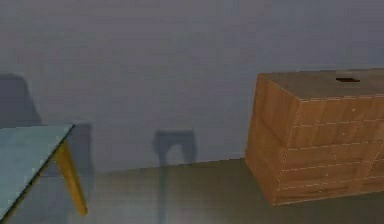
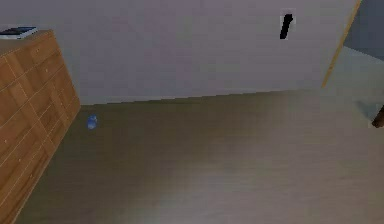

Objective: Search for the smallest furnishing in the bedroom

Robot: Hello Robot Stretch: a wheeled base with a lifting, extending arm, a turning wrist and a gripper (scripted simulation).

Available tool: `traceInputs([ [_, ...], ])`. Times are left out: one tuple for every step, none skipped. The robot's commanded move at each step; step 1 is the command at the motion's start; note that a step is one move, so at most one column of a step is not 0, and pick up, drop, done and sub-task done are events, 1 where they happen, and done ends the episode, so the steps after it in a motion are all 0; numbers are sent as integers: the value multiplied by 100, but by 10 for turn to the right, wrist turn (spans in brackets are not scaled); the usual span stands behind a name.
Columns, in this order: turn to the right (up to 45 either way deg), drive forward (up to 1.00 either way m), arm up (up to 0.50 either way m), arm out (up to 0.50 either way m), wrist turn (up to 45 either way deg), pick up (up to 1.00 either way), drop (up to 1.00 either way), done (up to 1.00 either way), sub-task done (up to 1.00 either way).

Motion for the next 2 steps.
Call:
traceInputs([
  [0, 10, 0, 0, 0, 0, 0, 0, 0],
  [-60, 0, 0, 0, 0, 0, 0, 0, 0],
])
